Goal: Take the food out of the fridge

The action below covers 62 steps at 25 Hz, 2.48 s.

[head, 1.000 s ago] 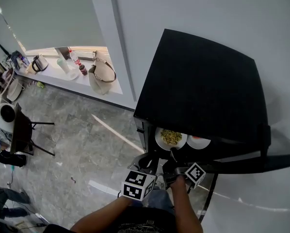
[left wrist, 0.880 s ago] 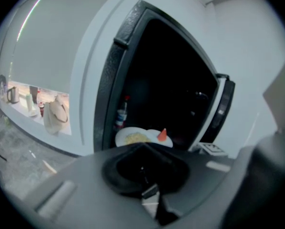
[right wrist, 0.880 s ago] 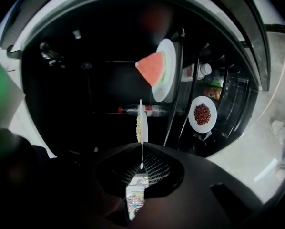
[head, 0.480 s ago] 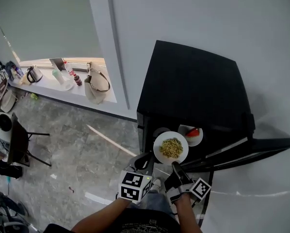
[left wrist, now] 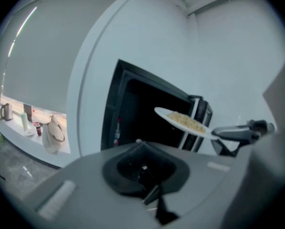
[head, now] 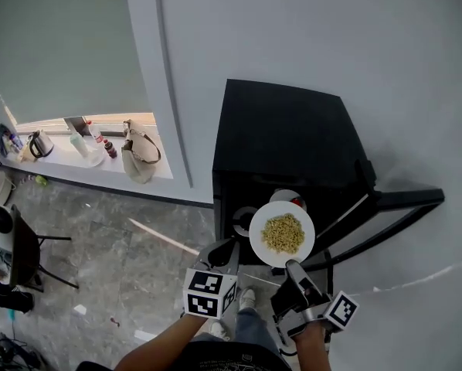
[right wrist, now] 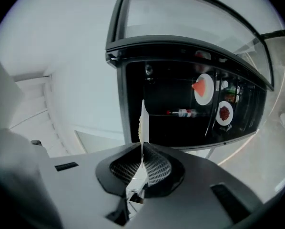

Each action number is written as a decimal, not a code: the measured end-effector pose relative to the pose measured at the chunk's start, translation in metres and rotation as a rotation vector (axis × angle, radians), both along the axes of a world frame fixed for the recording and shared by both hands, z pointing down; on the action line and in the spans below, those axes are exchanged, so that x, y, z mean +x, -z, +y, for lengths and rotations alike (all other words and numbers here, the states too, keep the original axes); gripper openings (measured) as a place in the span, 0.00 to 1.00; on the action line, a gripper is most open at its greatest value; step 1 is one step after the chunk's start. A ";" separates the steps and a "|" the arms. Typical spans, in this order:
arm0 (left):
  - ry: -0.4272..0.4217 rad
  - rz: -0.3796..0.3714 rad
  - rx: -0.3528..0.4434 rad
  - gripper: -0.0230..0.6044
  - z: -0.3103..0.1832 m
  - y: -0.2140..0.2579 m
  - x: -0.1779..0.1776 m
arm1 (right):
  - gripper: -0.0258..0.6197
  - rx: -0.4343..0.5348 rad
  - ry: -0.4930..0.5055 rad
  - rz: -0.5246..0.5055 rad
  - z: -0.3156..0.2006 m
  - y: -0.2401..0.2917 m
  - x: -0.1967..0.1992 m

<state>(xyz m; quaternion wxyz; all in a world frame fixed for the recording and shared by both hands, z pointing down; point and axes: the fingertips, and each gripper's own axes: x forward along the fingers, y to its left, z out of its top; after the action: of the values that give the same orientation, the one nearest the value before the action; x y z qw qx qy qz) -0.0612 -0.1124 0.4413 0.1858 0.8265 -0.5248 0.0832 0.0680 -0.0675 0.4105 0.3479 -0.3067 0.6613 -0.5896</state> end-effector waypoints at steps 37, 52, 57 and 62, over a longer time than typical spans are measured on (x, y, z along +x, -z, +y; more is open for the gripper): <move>0.007 0.059 0.164 0.03 -0.035 0.101 0.016 | 0.07 0.062 -0.027 0.077 -0.163 0.153 -0.035; -0.009 0.070 0.124 0.03 -0.047 0.083 0.018 | 0.24 -0.008 -0.042 0.076 -0.159 0.139 -0.031; -0.015 0.078 0.126 0.03 -0.048 0.085 0.018 | 0.24 -0.024 -0.049 0.074 -0.158 0.134 -0.029; -0.024 0.079 0.127 0.03 -0.049 0.085 0.019 | 0.24 -0.046 -0.061 0.058 -0.159 0.127 -0.025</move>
<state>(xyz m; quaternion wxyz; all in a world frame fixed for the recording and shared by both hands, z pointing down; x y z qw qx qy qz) -0.0425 -0.1612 0.3559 0.1526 0.8454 -0.5115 0.0192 0.0427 -0.2269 0.2837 0.3392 -0.3516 0.6477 -0.5847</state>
